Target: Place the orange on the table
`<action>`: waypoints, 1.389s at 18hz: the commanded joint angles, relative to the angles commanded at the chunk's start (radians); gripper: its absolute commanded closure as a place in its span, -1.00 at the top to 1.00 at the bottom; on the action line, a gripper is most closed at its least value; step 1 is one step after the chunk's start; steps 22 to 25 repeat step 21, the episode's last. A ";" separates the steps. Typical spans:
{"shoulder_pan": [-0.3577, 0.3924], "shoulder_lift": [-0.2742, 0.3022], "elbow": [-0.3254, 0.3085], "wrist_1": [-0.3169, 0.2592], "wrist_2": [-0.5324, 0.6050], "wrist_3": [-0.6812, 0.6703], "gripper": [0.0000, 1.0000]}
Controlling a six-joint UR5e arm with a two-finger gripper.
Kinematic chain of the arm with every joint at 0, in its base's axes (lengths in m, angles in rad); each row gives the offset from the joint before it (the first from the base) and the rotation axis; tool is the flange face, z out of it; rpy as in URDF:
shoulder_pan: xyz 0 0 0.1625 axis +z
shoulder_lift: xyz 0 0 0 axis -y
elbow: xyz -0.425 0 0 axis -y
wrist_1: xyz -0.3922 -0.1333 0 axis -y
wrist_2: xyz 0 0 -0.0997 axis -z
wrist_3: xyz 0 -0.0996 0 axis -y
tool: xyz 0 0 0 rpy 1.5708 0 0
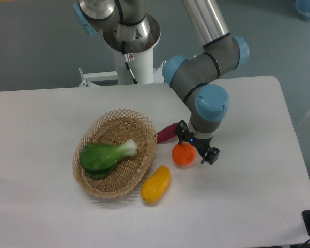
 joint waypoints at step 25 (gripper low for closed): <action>0.054 0.055 0.393 -0.279 0.000 0.229 1.00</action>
